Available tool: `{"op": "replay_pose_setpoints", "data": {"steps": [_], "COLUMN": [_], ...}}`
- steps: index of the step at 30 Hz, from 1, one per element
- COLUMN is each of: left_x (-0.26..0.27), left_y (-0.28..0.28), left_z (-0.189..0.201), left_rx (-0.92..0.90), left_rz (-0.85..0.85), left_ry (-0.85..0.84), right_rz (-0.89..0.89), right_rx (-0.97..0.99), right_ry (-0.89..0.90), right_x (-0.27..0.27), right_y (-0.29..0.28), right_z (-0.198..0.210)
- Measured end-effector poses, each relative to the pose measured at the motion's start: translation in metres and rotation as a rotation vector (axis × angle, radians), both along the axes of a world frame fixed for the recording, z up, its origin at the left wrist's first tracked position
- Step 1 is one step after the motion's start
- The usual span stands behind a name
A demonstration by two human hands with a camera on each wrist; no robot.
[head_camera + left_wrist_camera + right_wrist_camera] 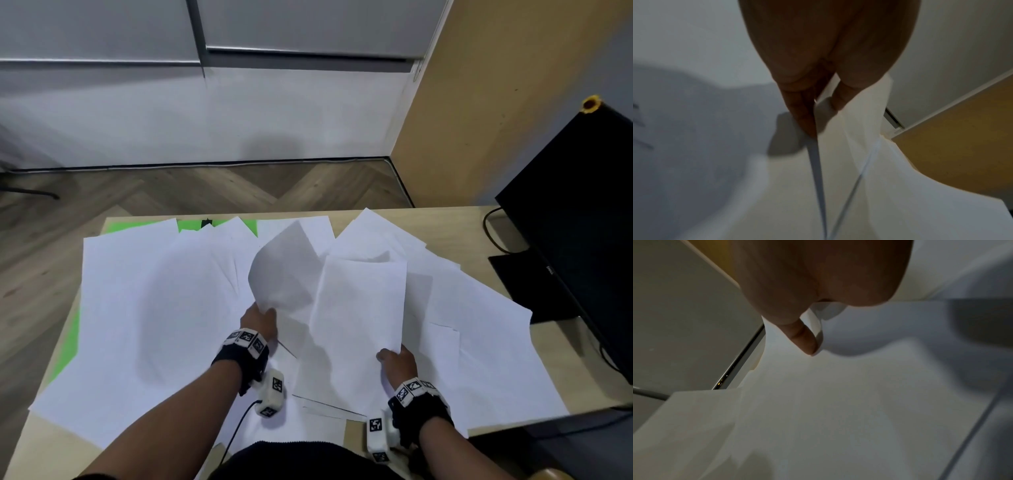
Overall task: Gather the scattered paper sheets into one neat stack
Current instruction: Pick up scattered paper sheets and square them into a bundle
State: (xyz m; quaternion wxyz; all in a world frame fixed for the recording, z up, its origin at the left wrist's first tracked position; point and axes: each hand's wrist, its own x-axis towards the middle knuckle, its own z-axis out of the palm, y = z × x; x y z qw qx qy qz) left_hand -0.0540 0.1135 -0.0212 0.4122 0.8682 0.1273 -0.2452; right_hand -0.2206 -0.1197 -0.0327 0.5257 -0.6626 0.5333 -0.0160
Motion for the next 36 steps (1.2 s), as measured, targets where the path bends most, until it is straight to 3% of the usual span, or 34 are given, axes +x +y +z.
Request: {"op": "replay_pose_setpoints", "data": {"steps": [6, 14, 25, 31, 33, 36], "left_x": [0.017, 0.012, -0.019, -0.013, -0.011, -0.006], "left_y": [0.031, 0.032, -0.003, 0.002, 0.004, 0.005], "left_z": [0.008, 0.000, 0.002, 0.007, 0.011, 0.016], "left_rx": [-0.082, -0.035, -0.143, -0.077, -0.092, -0.194], "left_rz": [0.311, -0.077, -0.049, -0.233, -0.265, -0.260], "left_ry": [-0.080, 0.025, 0.049, 0.085, 0.070, 0.034], "right_rz": [-0.146, -0.039, 0.309, 0.540, 0.508, 0.283], "right_rx": [-0.091, -0.124, -0.096, -0.057, -0.065, -0.107], "right_ry": [-0.024, 0.045, 0.122, 0.145, 0.144, 0.066], "right_x": [-0.008, 0.002, 0.018, 0.025, 0.025, 0.024], "right_y": [0.008, 0.013, 0.045, 0.052, 0.051, 0.044], "right_z": [0.001, 0.007, 0.014, 0.015, 0.012, 0.009]}}
